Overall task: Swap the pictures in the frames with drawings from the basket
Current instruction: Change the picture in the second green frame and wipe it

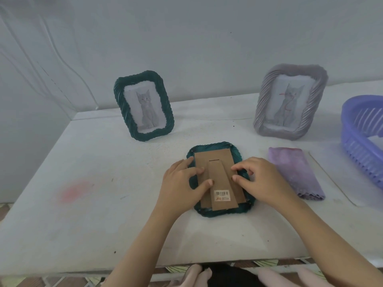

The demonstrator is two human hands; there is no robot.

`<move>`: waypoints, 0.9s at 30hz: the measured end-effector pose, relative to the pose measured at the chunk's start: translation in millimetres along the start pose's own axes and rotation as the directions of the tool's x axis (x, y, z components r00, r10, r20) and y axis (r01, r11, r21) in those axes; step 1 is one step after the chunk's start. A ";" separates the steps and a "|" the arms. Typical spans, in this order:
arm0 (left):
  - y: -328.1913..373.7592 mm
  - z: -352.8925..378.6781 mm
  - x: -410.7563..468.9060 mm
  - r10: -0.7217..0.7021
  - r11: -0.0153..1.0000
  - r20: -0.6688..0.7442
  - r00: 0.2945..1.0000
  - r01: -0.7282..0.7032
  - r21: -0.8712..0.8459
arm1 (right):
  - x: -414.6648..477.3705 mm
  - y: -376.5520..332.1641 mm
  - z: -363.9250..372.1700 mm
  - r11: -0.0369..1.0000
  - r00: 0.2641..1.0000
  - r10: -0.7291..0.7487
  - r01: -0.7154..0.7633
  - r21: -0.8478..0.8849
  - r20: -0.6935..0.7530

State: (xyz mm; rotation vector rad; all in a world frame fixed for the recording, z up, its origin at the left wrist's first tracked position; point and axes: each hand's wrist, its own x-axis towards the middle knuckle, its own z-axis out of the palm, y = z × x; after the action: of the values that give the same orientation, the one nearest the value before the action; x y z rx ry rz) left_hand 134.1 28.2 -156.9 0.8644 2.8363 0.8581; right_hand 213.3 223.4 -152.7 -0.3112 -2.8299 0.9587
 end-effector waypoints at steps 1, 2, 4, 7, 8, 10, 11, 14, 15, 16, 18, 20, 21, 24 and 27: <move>-0.8 1.2 2.9 -0.006 1.000 -0.035 0.999 0.005 -0.020 | 2.7 0.5 0.8 1.000 1.000 -0.005 0.004 -0.003 -0.016; -1.0 2.2 5.9 -0.015 0.999 -0.067 0.998 0.012 -0.043 | 6.0 0.3 1.3 1.000 0.999 0.000 0.000 -0.004 -0.037; -0.9 4.7 11.5 -0.028 0.996 -0.122 0.992 0.018 -0.084 | 14.0 0.8 2.2 1.000 0.996 0.011 -0.013 -0.016 -0.088; -3.0 6.6 18.0 -0.058 0.995 -0.155 0.986 0.045 -0.086 | 25.8 4.6 3.5 0.996 0.991 0.003 -0.015 -0.093 -0.133; -4.3 6.1 19.9 -0.079 0.994 -0.132 0.988 0.068 -0.081 | 29.3 5.7 3.3 0.993 0.991 0.008 -0.024 -0.113 -0.134; -9.1 3.8 24.8 -0.119 0.991 -0.041 0.992 0.116 -0.067 | 35.2 7.9 2.2 0.987 0.993 0.029 -0.046 -0.155 -0.112; -11.2 2.4 27.1 -0.132 0.989 0.009 0.991 0.132 -0.066 | 37.8 8.4 1.5 0.983 0.995 0.041 -0.057 -0.174 -0.091; -14.8 0.6 31.0 -0.151 0.980 0.132 0.980 0.166 -0.108 | 43.3 9.8 -0.6 0.978 0.997 0.083 -0.083 -0.193 -0.007; -15.4 1.1 31.8 -0.153 0.979 0.151 0.977 0.170 -0.112 | 44.6 10.4 -0.8 0.977 0.996 0.093 -0.088 -0.192 0.015; -15.8 1.7 32.7 -0.152 0.979 0.159 0.975 0.171 -0.109 | 45.6 11.4 -0.7 0.978 0.995 0.099 -0.092 -0.187 0.030; -16.2 1.7 34.7 -0.160 0.978 0.161 0.974 0.179 -0.111 | 47.0 13.2 -0.4 0.980 0.994 0.101 -0.091 -0.178 0.049; -16.5 0.3 37.0 -0.170 0.973 0.158 0.973 0.191 -0.129 | 47.5 14.8 -0.2 0.982 0.994 0.095 -0.085 -0.168 0.055; -16.7 -0.4 38.1 -0.172 0.971 0.157 0.972 0.194 -0.138 | 47.9 15.4 -0.1 0.984 0.994 0.091 -0.082 -0.160 0.053; -18.1 -1.8 41.4 -0.179 0.964 0.161 0.971 0.205 -0.166 | 48.4 16.7 0.6 0.986 0.996 0.075 -0.068 -0.150 0.042; -18.3 -2.8 44.8 -0.195 0.953 0.186 0.963 0.231 -0.198 | 51.2 16.5 -0.6 0.982 0.994 0.089 -0.077 -0.171 0.063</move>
State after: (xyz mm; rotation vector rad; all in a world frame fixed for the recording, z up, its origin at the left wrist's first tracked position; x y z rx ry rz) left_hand 86.7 37.8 -159.4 0.5597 2.5721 0.9935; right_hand 166.3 248.7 -159.1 -0.4251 -2.9906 0.7593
